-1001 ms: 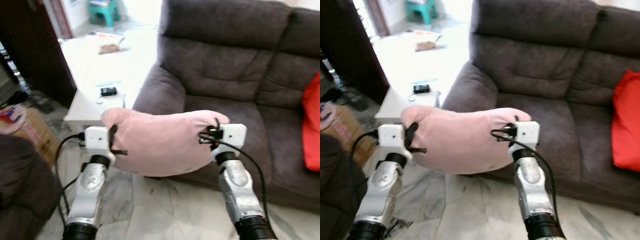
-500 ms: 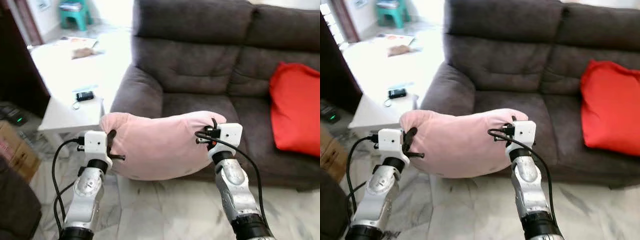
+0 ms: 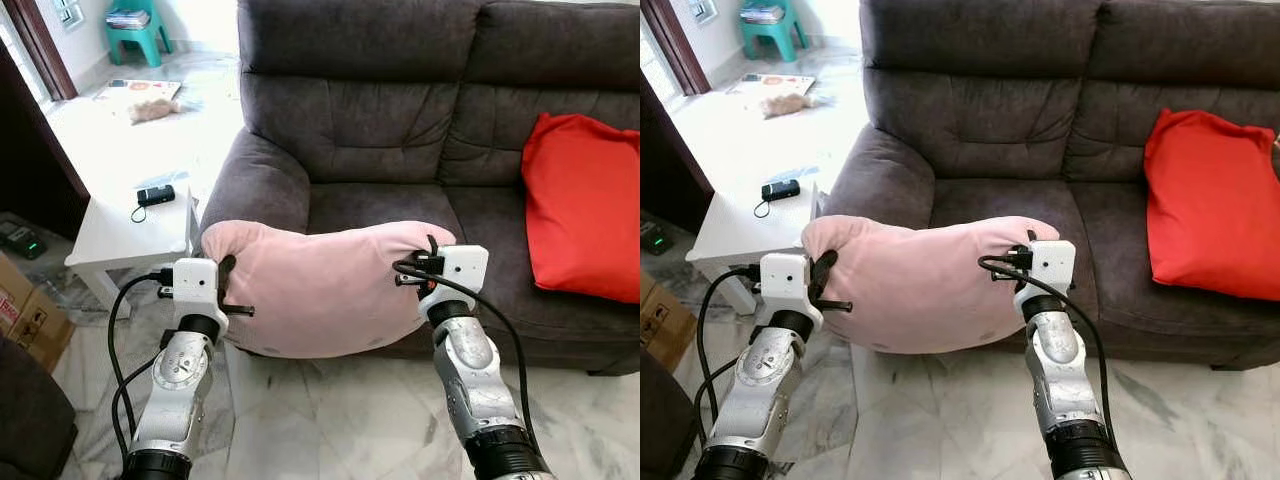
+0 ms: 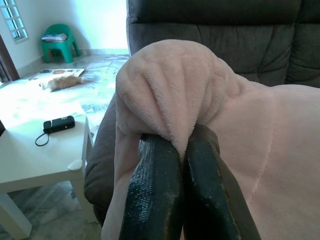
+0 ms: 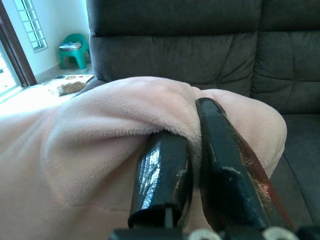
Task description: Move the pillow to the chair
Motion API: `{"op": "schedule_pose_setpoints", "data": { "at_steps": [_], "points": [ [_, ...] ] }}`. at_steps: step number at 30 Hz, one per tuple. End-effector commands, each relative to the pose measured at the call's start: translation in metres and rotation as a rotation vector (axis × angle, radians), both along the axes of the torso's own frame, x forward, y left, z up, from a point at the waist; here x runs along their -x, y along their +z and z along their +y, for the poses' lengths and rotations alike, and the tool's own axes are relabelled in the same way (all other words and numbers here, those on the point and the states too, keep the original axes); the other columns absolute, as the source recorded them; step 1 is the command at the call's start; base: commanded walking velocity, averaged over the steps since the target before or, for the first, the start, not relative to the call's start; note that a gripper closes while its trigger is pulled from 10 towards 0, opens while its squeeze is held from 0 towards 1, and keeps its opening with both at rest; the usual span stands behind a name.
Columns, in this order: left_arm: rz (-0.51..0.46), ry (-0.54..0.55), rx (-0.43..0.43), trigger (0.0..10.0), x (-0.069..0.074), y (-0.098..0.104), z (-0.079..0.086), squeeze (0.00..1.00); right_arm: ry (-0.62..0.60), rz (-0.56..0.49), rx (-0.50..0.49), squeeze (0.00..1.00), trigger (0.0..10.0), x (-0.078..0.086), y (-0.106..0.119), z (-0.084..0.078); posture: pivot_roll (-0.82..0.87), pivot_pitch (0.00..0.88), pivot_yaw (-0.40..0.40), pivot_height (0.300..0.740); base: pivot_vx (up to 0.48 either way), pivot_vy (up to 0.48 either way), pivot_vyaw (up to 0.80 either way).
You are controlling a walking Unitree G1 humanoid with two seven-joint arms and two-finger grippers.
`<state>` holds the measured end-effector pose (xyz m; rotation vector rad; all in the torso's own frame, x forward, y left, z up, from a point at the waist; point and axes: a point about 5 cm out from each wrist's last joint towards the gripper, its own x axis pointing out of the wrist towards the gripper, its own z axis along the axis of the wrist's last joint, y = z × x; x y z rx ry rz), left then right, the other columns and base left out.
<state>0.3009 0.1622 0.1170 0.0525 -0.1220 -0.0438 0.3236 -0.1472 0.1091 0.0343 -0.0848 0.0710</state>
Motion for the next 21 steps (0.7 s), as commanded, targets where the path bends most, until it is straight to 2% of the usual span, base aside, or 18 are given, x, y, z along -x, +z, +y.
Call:
{"op": "schedule_pose_setpoints", "data": {
  "at_steps": [1, 9, 19, 21],
  "points": [
    [-0.030, -0.005, -0.016, 10.0, -0.0010, 0.0067, -0.0011, 0.00, -0.002, -0.078, -0.006, 0.00, 10.0, -0.0030, 0.0157, -0.0004, 0.06, 0.035, -0.033, 0.740, 0.000, 0.000, 0.00],
    [-0.032, 0.001, -0.024, 10.0, -0.0014, 0.0073, -0.0008, 0.00, 0.001, -0.076, -0.005, 0.00, 10.0, -0.0033, 0.0156, 0.0008, 0.06, 0.041, -0.034, 0.740, 0.000, -0.030, 0.00],
    [-0.038, 0.005, -0.022, 10.0, -0.0016, 0.0078, -0.0008, 0.00, 0.007, -0.076, -0.005, 0.00, 10.0, -0.0036, 0.0156, 0.0018, 0.06, 0.041, -0.037, 0.740, 0.000, -0.309, 0.00],
    [-0.039, 0.007, -0.019, 10.0, -0.0016, 0.0080, -0.0007, 0.00, 0.008, -0.075, -0.005, 0.00, 10.0, -0.0036, 0.0156, 0.0020, 0.06, 0.041, -0.036, 0.740, 0.000, 0.000, 0.00]
  ]
}}
